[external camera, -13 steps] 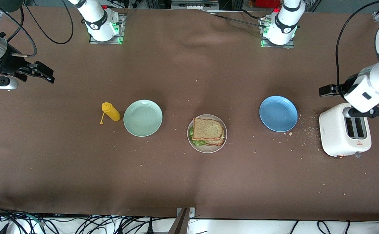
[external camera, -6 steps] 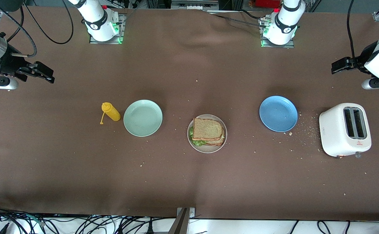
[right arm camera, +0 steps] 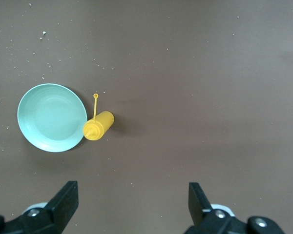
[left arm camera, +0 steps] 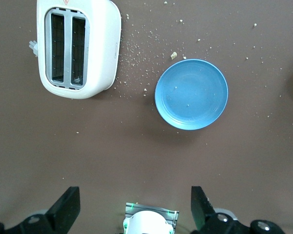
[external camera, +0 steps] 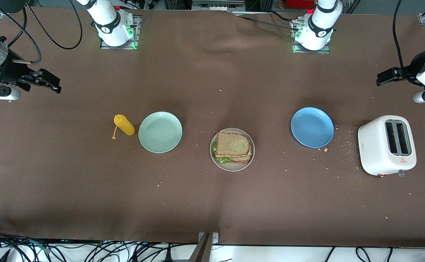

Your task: Make sandwich in beige plate with both arms

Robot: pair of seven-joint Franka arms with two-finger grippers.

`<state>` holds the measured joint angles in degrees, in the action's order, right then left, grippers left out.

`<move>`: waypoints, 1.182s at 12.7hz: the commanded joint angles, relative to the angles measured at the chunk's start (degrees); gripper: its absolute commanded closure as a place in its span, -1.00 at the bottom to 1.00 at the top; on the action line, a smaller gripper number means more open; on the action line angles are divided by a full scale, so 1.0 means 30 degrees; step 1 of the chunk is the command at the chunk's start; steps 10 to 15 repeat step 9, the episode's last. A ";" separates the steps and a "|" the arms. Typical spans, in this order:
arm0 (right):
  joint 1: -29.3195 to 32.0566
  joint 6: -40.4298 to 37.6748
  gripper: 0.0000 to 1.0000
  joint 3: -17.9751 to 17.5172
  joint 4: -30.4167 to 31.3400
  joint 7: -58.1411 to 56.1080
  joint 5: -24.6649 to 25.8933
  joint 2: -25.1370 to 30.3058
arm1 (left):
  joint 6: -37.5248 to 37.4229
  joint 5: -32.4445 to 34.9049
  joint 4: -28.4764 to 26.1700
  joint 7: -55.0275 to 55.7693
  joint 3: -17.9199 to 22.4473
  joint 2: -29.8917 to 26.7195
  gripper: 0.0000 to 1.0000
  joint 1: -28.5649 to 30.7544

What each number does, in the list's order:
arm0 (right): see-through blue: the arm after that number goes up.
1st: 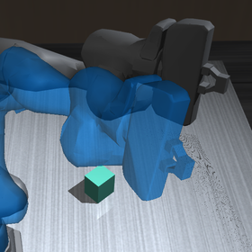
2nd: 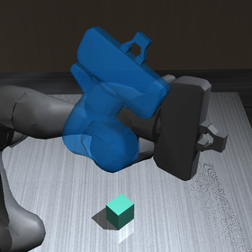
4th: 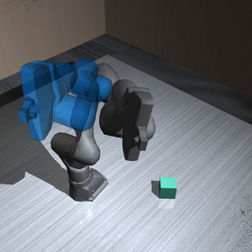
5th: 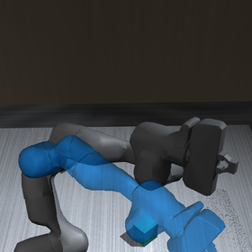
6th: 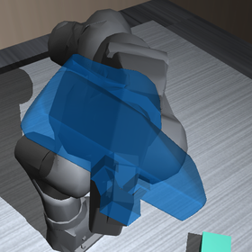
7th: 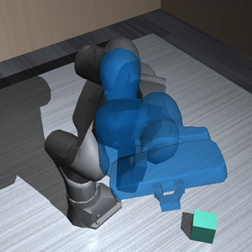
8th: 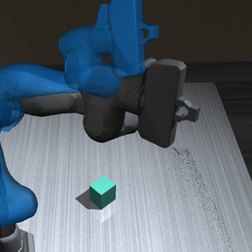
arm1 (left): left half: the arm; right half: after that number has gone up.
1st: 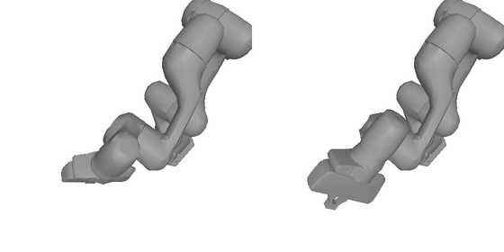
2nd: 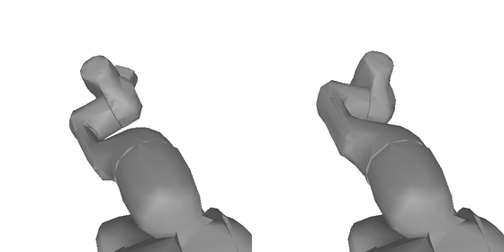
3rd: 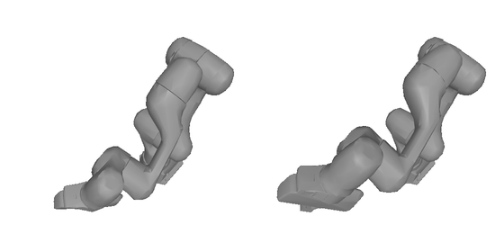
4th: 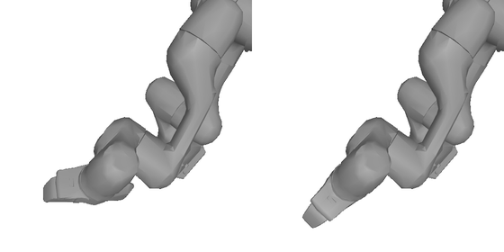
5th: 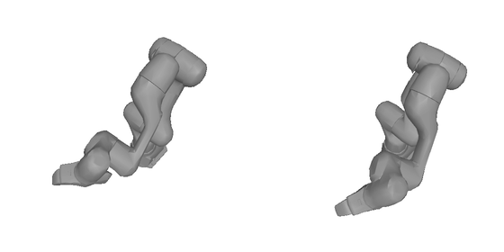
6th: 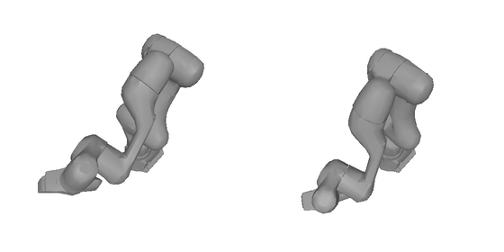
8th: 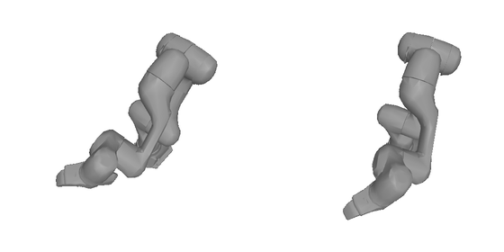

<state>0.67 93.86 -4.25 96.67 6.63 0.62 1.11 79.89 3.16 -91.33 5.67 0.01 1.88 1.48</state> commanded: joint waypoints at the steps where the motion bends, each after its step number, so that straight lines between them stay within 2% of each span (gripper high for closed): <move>1: 0.0128 -0.0087 -1.00 -0.0106 -0.0259 -0.0188 -0.0208 -0.0047 | 0.0934 -0.0874 -0.0057 0.0043 0.0173 -0.0306 -1.00 -0.0260; 5: 0.0128 -0.0087 -1.00 -0.0106 -0.0259 -0.0188 -0.0208 -0.0076 | 0.1113 -0.2514 0.0179 -0.0045 0.0173 -0.0160 -1.00 0.0177; 7: 0.0128 -0.0087 -1.00 -0.0106 -0.0288 -0.0188 -0.0208 -0.0076 | 0.1026 -0.2664 0.0705 -0.0133 0.0085 0.0131 -1.00 0.0443; 15: 0.0128 -0.0087 -1.00 -0.0106 -0.0259 -0.0188 -0.0237 -0.0076 | 0.1026 -0.2635 0.0707 -0.0134 0.0085 0.0162 -1.00 0.0385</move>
